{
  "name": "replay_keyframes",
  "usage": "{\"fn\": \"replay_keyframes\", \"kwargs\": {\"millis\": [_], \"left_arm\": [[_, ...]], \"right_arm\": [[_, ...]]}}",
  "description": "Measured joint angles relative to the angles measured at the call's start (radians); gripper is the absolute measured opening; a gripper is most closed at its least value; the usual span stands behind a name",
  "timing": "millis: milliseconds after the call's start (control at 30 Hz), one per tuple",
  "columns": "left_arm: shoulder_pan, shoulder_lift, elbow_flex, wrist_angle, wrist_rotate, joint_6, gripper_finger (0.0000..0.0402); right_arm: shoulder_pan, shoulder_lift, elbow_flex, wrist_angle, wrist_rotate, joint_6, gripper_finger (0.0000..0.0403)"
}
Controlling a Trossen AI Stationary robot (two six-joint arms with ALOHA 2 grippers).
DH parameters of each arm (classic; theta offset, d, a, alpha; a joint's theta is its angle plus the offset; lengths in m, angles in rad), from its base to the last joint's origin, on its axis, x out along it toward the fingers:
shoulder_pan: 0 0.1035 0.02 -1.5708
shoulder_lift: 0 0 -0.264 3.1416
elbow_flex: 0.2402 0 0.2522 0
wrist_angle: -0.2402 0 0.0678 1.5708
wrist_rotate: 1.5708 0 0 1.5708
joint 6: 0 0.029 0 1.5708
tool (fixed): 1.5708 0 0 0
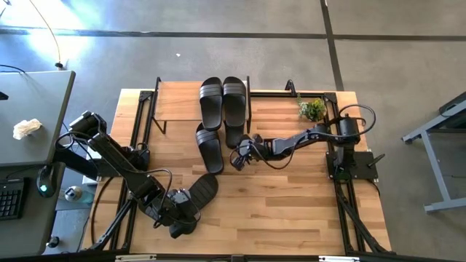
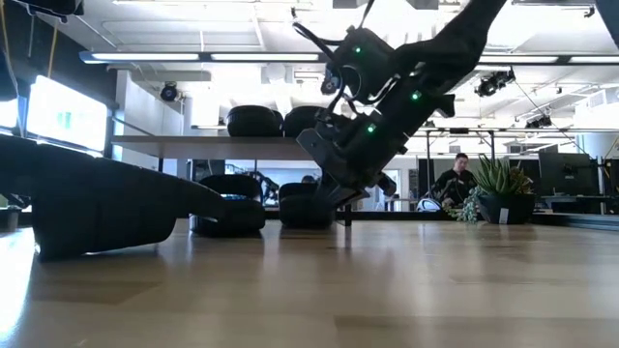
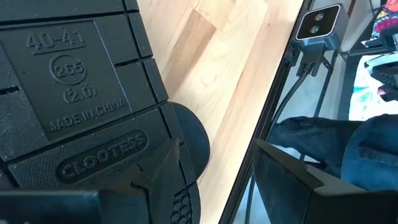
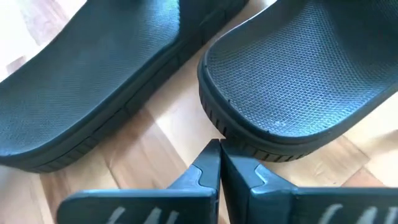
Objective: Pick and place slides into the shelf
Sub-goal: Adjust the black slipper under the shelf
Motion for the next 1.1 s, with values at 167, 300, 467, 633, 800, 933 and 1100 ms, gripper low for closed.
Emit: {"fn": "replay_keyframes", "kwargs": {"millis": [167, 300, 467, 633, 800, 933, 1100], "left_arm": [[0.0, 0.0, 0.0, 0.0, -0.028, 0.0, 0.0188], [0.0, 0.0, 0.0, 0.0, -0.033, 0.0, 0.0188], [0.0, 0.0, 0.0, -0.001, -0.052, 0.0, 0.0188], [0.001, 0.0, 0.0, -0.023, -0.162, 0.0, 0.0188], [0.058, -0.014, 0.004, -0.062, -0.254, 0.0, 0.0187], [0.155, -0.018, 0.045, -0.215, -0.269, 0.04, 0.0166], [0.281, -0.018, 0.084, -0.362, -0.265, 0.122, 0.0126]], "right_arm": [[-0.017, 0.0, 0.0, -0.002, -0.026, 0.0, 0.0], [-0.017, 0.0, 0.0, -0.001, -0.027, -0.001, 0.0], [0.005, -0.015, 0.0, -0.002, -0.026, -0.011, 0.0], [0.059, -0.059, 0.0, -0.018, -0.031, -0.051, 0.0], [0.114, -0.105, 0.0, 0.003, -0.152, -0.147, 0.0], [0.141, -0.116, 0.0, 0.071, -0.274, -0.197, 0.0], [0.164, -0.097, 0.0, 0.136, -0.333, -0.208, 0.0]]}}
